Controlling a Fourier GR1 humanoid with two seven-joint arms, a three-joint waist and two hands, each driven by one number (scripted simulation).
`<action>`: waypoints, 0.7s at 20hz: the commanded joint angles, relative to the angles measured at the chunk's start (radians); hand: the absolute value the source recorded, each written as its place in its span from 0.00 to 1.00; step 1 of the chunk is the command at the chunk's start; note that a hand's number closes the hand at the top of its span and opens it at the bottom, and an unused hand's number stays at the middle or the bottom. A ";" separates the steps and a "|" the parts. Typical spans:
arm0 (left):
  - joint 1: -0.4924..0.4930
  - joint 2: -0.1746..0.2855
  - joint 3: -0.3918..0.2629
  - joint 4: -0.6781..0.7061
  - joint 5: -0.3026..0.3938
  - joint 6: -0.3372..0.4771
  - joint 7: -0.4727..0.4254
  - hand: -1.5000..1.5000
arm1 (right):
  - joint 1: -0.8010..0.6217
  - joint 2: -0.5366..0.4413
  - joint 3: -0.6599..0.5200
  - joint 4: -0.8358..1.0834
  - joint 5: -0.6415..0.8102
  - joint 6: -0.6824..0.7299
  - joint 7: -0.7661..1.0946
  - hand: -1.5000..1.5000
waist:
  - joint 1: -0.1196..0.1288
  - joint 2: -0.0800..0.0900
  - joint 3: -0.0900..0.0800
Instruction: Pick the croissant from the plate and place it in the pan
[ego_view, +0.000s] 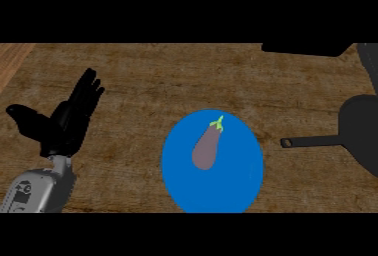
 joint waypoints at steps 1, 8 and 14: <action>0.020 -0.003 -0.003 0.013 -0.014 0.001 -0.023 0.50 | -0.030 -0.010 -0.030 0.062 0.063 -0.071 0.249 1.00 | -0.014 -0.006 0.001; 0.014 0.006 0.031 -0.006 0.008 0.015 0.028 0.50 | 0.054 -0.030 -0.092 0.052 0.131 -0.209 0.249 1.00 | -0.055 -0.023 0.003; 0.049 -0.001 0.048 0.019 -0.004 0.033 0.004 0.50 | 0.145 -0.027 -0.140 -0.024 0.169 -0.257 0.247 1.00 | -0.099 -0.037 0.002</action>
